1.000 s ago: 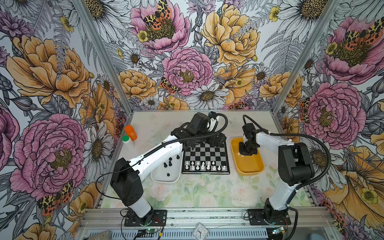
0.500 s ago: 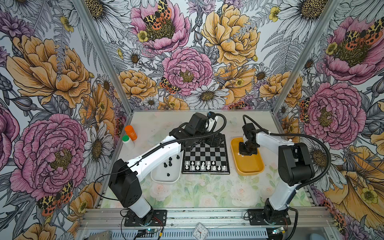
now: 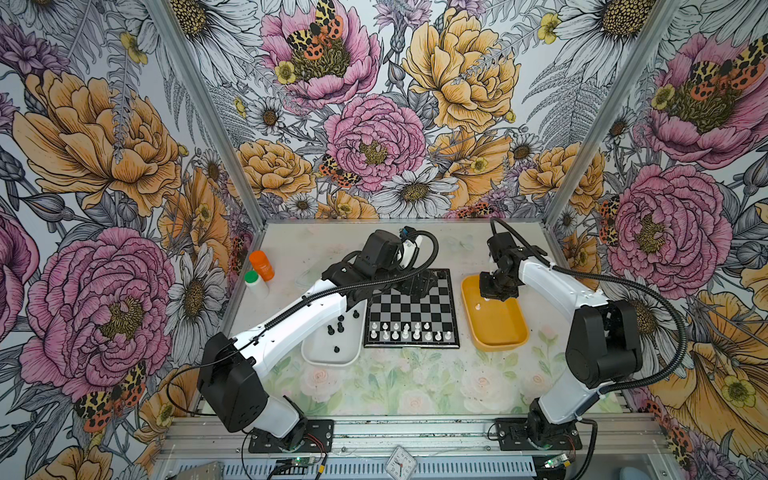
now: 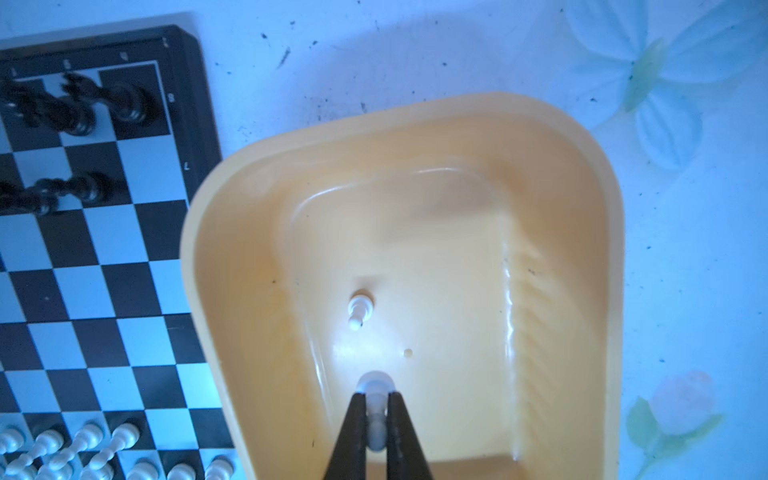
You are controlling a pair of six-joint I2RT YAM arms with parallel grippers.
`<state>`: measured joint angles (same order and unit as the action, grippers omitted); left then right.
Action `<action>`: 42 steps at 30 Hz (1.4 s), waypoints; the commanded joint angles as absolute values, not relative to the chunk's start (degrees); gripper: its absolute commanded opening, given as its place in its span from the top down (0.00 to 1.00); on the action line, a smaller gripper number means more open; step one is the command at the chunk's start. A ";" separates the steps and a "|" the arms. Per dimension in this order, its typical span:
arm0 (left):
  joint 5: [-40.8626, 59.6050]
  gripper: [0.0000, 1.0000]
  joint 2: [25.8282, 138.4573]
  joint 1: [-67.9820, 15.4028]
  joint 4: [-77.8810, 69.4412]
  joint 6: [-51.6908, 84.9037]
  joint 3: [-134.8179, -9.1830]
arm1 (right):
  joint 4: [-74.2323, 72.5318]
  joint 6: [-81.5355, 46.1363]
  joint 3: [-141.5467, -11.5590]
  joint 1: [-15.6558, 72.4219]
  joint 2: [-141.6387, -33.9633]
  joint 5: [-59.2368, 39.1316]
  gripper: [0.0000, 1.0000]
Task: Set up the chess pieces on the board
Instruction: 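Lift the white pawn and carry it toward the board with the right gripper, then lower the white pawn onto an empty nearest-row square and open the right gripper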
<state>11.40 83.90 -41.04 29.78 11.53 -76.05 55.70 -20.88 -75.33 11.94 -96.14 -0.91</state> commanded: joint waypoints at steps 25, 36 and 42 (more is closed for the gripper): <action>7.88 0.01 54.70 -35.61 35.39 15.47 -56.98 | 57.94 -30.20 -80.20 36.95 -102.08 2.64 0.91; 6.94 0.01 50.24 -35.50 38.09 16.24 -56.34 | 54.15 -30.92 -77.00 38.14 -105.52 1.12 0.91; 6.95 0.01 49.76 -35.57 38.47 16.53 -56.34 | 53.00 -31.00 -76.08 38.41 -106.91 0.88 0.91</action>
<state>8.16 50.54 -35.97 37.71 15.40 -57.19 54.76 -30.24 -76.62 37.93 -105.97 1.17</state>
